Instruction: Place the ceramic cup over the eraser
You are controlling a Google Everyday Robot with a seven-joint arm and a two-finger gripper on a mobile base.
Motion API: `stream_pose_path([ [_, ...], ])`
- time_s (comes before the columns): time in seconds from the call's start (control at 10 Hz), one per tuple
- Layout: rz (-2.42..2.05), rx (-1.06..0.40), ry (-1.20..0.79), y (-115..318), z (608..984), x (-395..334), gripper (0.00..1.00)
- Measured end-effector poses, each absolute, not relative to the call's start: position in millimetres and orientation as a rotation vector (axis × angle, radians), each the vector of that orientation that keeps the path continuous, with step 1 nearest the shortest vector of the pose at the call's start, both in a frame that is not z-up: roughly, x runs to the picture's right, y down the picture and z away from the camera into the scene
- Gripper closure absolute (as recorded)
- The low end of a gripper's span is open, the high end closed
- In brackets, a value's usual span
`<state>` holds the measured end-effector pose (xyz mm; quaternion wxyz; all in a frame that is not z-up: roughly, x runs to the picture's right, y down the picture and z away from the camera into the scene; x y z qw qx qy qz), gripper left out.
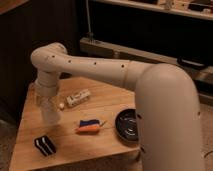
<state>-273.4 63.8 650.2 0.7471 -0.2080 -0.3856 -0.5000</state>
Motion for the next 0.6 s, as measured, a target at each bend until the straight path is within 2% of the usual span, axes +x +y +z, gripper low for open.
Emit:
stream_pose_path([
  [0.6,-1.064,-0.407,-0.921,52.9,633.7,-247.2,0.71],
])
